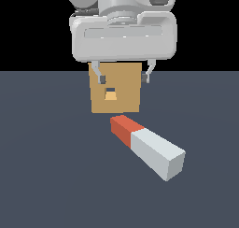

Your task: Insert the peg into the horizontal hole in a box.

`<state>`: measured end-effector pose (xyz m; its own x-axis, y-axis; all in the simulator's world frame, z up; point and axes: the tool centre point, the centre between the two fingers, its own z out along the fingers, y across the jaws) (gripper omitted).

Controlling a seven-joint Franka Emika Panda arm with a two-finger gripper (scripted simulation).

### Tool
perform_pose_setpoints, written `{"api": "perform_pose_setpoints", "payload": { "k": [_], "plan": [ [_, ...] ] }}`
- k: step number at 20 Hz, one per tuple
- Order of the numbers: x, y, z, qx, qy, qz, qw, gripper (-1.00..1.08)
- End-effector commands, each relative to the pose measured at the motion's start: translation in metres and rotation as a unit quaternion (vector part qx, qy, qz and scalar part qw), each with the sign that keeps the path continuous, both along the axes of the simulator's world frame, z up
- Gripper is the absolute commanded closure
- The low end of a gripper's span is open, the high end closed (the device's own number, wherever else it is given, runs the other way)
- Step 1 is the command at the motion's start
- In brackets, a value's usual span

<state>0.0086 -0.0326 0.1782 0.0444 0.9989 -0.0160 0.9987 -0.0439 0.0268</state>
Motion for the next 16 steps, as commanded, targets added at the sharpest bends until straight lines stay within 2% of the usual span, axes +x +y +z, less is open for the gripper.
{"api": "perform_pose_setpoints", "payload": {
  "k": [1, 9, 16],
  "plan": [
    [0.0, 0.0, 0.0, 0.0, 0.0, 0.0, 1.0, -0.92],
    [0.003, -0.003, -0.007, 0.0, 0.001, 0.018, 0.9998, -0.92],
    [0.013, -0.012, -0.023, 0.001, 0.003, 0.066, 0.9978, -0.92]
  ]
}}
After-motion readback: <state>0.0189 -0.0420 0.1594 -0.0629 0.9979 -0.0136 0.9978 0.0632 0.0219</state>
